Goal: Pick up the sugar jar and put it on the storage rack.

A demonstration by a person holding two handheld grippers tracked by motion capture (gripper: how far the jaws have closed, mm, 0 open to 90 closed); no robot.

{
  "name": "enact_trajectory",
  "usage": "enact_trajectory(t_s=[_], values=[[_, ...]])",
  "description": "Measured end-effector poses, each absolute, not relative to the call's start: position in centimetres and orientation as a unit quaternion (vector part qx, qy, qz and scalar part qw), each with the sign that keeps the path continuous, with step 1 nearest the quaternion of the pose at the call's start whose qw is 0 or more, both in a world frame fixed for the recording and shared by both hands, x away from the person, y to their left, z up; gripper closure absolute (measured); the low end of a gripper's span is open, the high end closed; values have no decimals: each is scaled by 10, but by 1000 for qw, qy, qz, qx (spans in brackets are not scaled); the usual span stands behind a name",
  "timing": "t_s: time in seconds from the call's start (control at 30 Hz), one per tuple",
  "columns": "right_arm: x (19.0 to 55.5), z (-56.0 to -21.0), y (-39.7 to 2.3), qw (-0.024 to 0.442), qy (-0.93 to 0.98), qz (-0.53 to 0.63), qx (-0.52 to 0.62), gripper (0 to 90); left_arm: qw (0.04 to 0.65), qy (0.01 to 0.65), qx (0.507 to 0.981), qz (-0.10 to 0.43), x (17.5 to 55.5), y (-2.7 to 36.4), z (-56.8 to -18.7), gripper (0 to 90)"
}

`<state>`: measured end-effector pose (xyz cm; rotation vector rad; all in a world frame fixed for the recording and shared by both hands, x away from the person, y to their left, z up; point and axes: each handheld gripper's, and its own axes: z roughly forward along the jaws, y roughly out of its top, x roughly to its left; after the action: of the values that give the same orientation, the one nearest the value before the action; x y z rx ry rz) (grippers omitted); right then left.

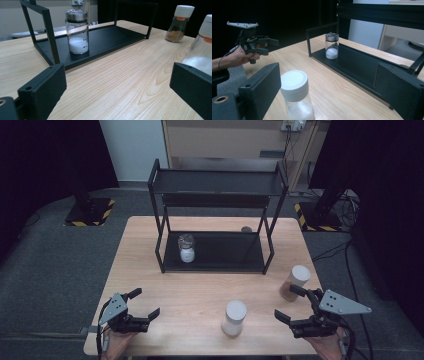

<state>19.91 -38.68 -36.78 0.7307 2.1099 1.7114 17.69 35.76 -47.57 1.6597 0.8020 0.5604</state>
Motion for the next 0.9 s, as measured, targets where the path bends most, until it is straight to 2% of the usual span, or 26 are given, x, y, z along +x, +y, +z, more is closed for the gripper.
enact_trajectory(t_s=[0.9], values=[[220, -376, -333, 126, 777, 583, 201, 75, 567, 340, 712, 235, 178, 356, -475, 0]])
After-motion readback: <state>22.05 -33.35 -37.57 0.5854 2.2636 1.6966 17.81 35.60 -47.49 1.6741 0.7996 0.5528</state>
